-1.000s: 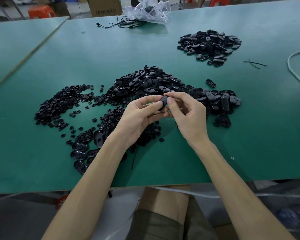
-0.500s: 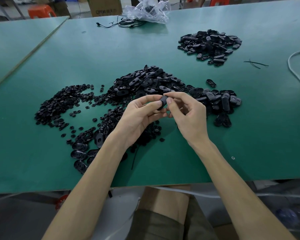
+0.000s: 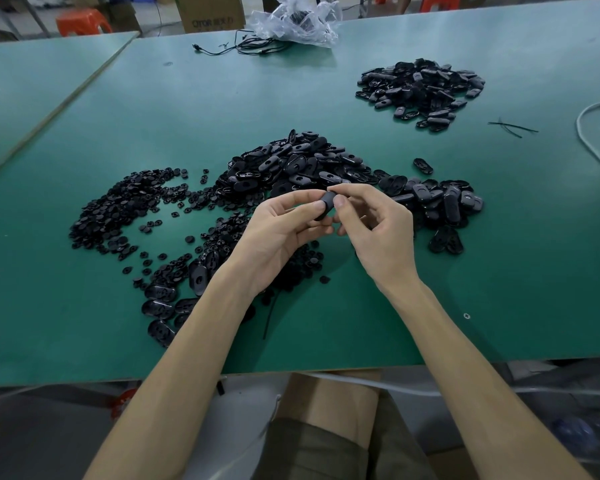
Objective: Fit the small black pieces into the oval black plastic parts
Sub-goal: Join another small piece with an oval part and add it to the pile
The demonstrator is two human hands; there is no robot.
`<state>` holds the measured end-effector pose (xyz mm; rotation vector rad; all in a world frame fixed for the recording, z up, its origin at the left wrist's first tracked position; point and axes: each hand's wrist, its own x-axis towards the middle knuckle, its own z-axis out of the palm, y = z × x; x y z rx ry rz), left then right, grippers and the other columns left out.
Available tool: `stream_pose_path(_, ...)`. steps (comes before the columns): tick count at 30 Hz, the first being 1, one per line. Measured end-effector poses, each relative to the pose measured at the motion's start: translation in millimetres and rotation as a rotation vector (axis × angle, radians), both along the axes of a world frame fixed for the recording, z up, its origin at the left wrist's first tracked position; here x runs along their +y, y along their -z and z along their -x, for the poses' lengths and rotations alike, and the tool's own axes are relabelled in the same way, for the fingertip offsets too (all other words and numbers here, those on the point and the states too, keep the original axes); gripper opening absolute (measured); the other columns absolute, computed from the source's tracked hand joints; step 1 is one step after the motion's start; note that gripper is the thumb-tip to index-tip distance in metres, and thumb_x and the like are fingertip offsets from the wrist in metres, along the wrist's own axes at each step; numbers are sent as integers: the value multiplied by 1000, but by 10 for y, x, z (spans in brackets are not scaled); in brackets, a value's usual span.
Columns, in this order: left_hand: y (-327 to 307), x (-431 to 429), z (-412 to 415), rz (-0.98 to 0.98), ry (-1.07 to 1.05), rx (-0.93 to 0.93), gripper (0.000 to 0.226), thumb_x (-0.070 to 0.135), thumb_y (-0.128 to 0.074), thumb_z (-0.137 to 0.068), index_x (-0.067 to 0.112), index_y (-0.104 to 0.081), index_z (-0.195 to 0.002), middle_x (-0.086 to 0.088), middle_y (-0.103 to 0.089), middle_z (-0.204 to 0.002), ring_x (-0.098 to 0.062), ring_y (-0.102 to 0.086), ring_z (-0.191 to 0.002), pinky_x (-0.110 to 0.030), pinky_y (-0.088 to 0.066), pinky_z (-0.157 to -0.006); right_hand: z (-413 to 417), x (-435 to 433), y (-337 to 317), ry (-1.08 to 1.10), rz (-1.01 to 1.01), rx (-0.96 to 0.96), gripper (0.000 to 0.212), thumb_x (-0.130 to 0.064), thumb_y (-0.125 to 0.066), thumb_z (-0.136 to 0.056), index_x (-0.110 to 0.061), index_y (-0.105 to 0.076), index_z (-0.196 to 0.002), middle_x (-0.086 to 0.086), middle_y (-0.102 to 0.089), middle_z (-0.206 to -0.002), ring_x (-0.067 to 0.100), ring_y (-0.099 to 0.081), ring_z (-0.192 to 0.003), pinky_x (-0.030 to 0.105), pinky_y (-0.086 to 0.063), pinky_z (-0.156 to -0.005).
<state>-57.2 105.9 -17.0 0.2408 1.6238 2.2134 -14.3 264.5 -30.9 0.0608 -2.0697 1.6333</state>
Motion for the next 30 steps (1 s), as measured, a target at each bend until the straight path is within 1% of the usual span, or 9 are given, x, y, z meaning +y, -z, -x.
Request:
stream_pose_path(3, 0, 2, 0, -9, 5, 0, 26, 3, -64, -96, -6, -67, -121, -10, -73, -93, -19, -69, -81, -31, -60, -83, -7, 1, -12, -6, 4, 4, 16, -13, -67, -100, -17, -78, -111, -6, -78, -88, 7, -71, -71, 22, -58, -66)
stream_pose_path(7, -7, 6, -6, 1, -4, 10, 29, 0, -62, -97, -10, -64, -124, -12, -72, -94, -20, -68, -81, -31, -60, -83, -2, 7, -13, 6, -21, 0, 15, -15, -68, -100, -20, -78, -110, -8, -77, -86, 12, -71, -70, 38, -62, -71)
stream_pose_path(9, -5, 5, -5, 16, -13, 25, 26, -2, -60, -98, -10, -65, -122, -14, -71, -95, -21, -69, -82, -35, -61, -88, 5, 4, -9, 14, -34, 4, 15, -15, -69, -99, -19, -78, -109, -10, -76, -87, 11, -71, -71, 41, -61, -72)
stream_pose_path(12, 1, 16, -4, 42, -45, 45, 17, -6, -59, -98, -4, -69, -111, -16, -73, -95, -21, -71, -80, -39, -61, -92, 4, -7, -1, 19, -78, 27, 15, -15, -70, -97, -19, -78, -109, -15, -73, -86, 6, -70, -74, 32, -59, -70)
stream_pose_path(16, 15, 48, -20, 86, -92, 77, 17, -10, -59, -97, 0, -72, -102, -13, -73, -88, -20, -67, -75, -30, -60, -80, 2, -18, 7, 13, -129, 45, 16, -11, -71, -95, -19, -76, -108, -11, -72, -85, 13, -72, -76, 21, -53, -67)
stream_pose_path(18, 23, 57, -23, 109, -115, 96, 18, -10, -60, -96, 2, -73, -99, -12, -74, -86, -21, -67, -76, -29, -60, -78, -2, -23, 3, 5, -151, 69, 17, -6, -71, -94, -16, -76, -107, -11, -70, -87, 10, -70, -75, 15, -50, -66)
stream_pose_path(22, 37, 44, -14, 133, -133, 128, 16, -7, -65, -95, 0, -73, -106, -15, -74, -90, -22, -67, -75, -34, -60, -85, -8, -23, -2, 4, -202, 97, 21, -2, -69, -94, -17, -76, -107, -4, -68, -96, 13, -68, -80, 20, -53, -65)
stream_pose_path(26, 12, -14, -30, 62, -96, 121, 16, 1, -75, -90, 10, -80, -103, -12, -78, -96, -25, -74, -87, -33, -60, -87, -4, -8, -7, 20, -219, 102, 26, -4, -67, -96, -20, -75, -114, -3, -66, -102, 11, -65, -85, 18, -52, -66)
stream_pose_path(30, 31, -10, -12, 132, -151, 161, 15, 0, -75, -90, 5, -78, -104, -16, -78, -95, -24, -72, -82, -31, -60, -84, -6, -9, -6, 13, -230, 99, 22, -3, -66, -97, -19, -76, -108, -5, -68, -103, 9, -68, -84, 21, -53, -66)
